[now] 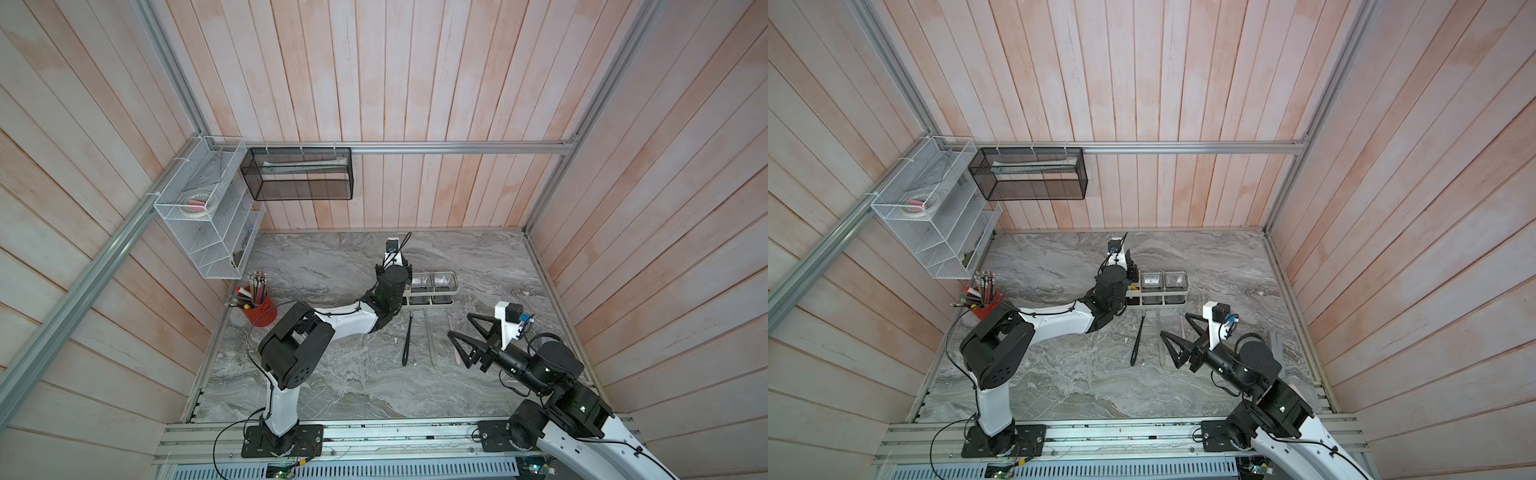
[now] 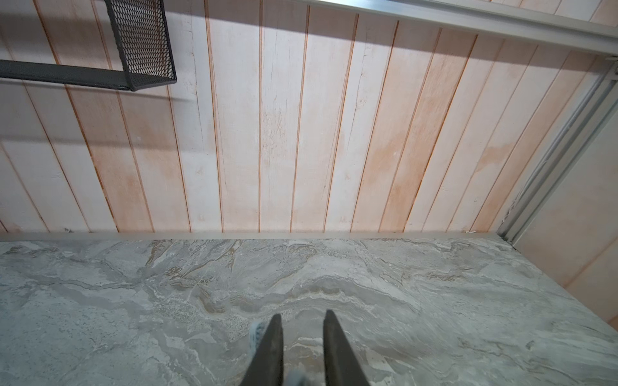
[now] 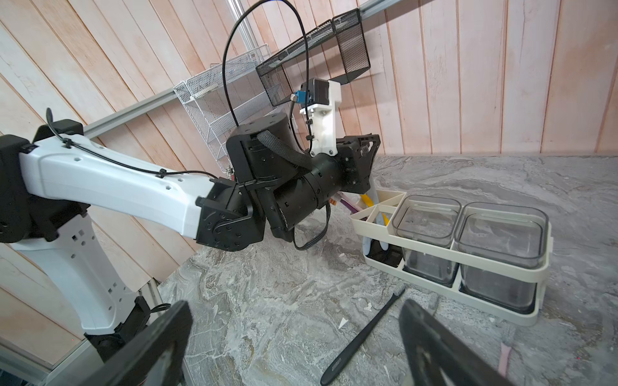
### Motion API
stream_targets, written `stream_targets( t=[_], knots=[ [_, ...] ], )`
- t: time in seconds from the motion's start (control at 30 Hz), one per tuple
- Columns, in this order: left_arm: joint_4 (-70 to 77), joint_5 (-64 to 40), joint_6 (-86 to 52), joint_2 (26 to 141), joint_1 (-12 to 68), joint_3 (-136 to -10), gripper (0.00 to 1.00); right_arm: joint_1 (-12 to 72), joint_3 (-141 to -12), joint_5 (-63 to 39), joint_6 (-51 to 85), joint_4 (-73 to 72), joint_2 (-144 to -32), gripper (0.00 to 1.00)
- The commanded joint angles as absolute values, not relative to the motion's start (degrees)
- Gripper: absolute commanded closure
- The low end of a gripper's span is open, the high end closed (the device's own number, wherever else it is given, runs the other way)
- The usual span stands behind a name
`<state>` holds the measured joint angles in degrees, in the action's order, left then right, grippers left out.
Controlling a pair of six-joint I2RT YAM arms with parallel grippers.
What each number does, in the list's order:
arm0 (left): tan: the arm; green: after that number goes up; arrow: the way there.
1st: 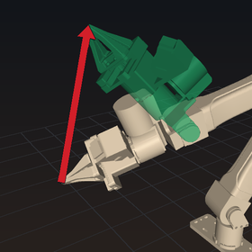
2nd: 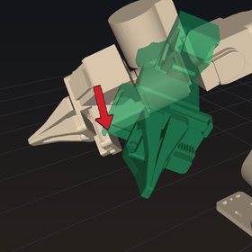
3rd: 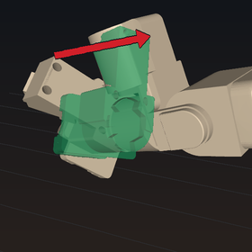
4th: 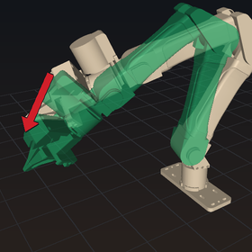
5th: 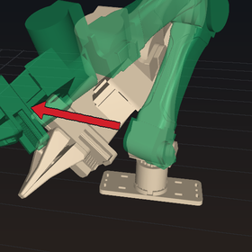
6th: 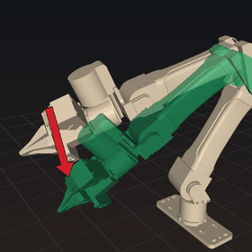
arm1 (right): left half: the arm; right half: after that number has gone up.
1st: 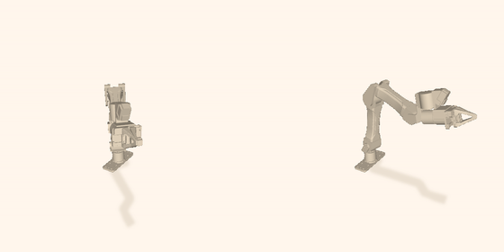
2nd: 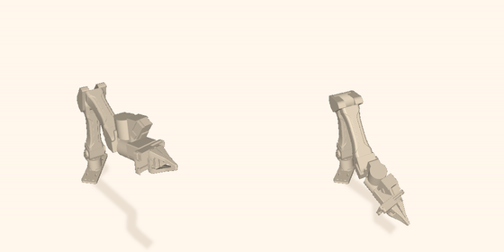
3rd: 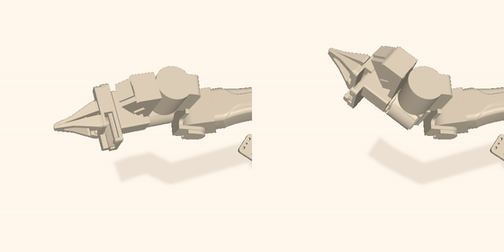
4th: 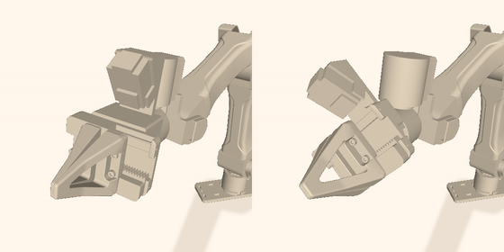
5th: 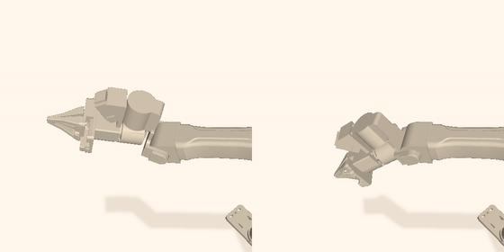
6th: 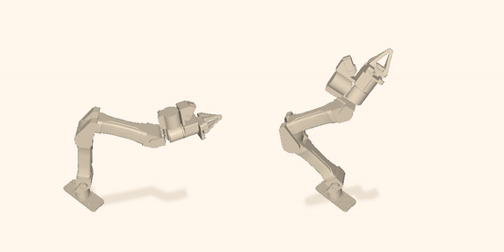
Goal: Place the toothbrush into the toothbrush holder
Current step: Place the toothbrush in the toothbrush holder, then pick up the toothbrush from the center of the board.
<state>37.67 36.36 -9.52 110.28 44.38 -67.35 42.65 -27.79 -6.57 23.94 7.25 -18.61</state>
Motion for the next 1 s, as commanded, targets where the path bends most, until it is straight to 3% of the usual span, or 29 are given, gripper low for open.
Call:
stream_targets(
  t=[0.0, 0.37, 0.5, 0.67, 0.73, 0.83, 0.97],
  knots=[
    [36.36, 35.86, -10.02, 111.97, 44.65, -66.45, 0.77, 42.53, -27.33, -7.30, 24.27, 6.21, -17.70, 0.02],
    [36.67, 36.12, -9.63, 111.66, 44.66, -66.58, 0.74, 42.54, -27.09, -7.34, 24.50, 6.15, -17.66, 0.02],
    [36.22, 36.02, -8.70, 109.82, 44.67, -67.52, 0.59, 42.53, -26.72, -5.90, 25.83, 6.16, -17.78, 0.02],
    [33.21, 34.67, -7.51, 103.87, 45.21, -69.75, 0.42, 42.49, -28.89, 5.94, 29.77, 14.35, -23.13, 0.02],
    [32.10, 34.11, -6.74, 101.23, 45.76, -70.58, 0.29, 42.53, -30.40, 8.78, 30.97, 17.25, -26.02, 0.02],
    [29.21, 33.59, -5.44, 98.41, 46.94, -72.68, 0.19, 42.43, -31.15, 10.36, 32.93, 18.13, -27.66, 0.02],
    [26.39, 34.45, -3.04, 94.26, 49.22, -75.04, 0.17, 40.13, -34.09, 12.84, 35.06, 23.99, -33.78, 0.03]
  ],
)
